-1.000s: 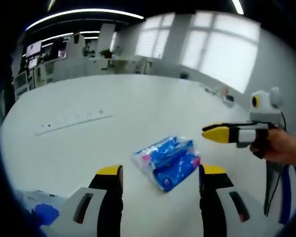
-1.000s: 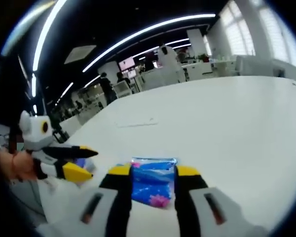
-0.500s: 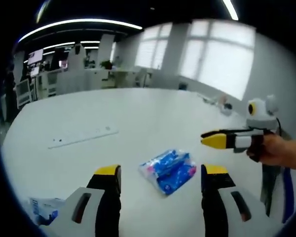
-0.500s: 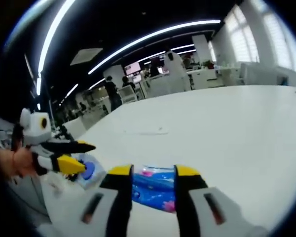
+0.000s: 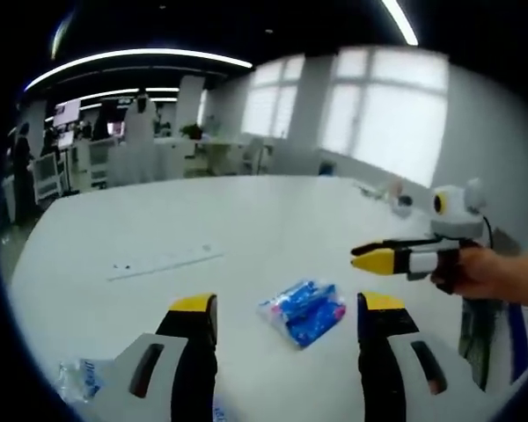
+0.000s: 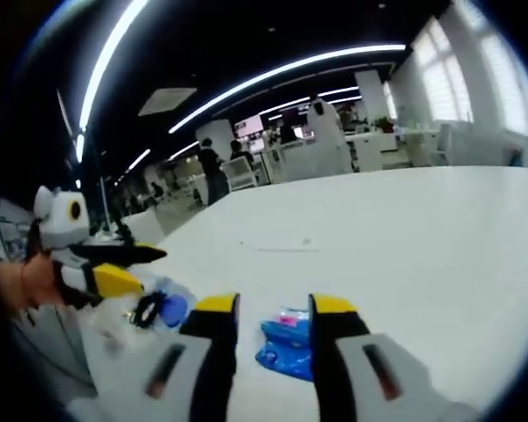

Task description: Arrange the tabletop items into an orderly group along one side of the table until the central work area is clear of visible clutter.

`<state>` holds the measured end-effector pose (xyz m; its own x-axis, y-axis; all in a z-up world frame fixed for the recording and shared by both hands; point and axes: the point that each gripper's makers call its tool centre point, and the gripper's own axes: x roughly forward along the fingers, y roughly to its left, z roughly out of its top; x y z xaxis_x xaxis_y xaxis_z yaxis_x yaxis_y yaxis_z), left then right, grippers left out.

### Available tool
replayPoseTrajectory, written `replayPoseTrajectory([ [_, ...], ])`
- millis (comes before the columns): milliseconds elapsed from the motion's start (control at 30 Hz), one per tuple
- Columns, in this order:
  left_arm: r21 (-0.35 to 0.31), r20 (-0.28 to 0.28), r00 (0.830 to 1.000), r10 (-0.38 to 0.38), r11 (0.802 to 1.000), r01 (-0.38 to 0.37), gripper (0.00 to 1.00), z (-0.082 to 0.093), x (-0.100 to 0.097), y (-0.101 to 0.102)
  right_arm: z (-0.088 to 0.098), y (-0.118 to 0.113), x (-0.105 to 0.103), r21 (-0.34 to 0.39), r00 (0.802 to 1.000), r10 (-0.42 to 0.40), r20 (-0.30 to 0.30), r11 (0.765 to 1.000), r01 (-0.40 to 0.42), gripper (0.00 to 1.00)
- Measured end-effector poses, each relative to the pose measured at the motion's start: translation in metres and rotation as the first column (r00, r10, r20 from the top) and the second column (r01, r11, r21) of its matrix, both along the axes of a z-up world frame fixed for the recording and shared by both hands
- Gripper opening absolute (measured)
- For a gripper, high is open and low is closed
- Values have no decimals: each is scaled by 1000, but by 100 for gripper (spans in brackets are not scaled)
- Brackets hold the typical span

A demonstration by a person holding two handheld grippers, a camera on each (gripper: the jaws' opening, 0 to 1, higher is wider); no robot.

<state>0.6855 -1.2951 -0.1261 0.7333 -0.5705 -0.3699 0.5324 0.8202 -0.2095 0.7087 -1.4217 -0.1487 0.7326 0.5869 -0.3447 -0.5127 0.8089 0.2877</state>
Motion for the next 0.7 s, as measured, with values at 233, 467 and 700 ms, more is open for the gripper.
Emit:
replayPoseTrajectory([
  [233,3,24,999,23,1000,-23,61,13,-12,26,12,27,-5,7,999,33,21,999,-33,28],
  [467,4,43,997,62,998,-62,60,24,-26,62,24,60,-11,16,997,69,43,997,-70,29],
  [700,3,54,993,104,995,-104,60,32,-36,95,31,89,-17,14,993,102,51,995,-103,29],
])
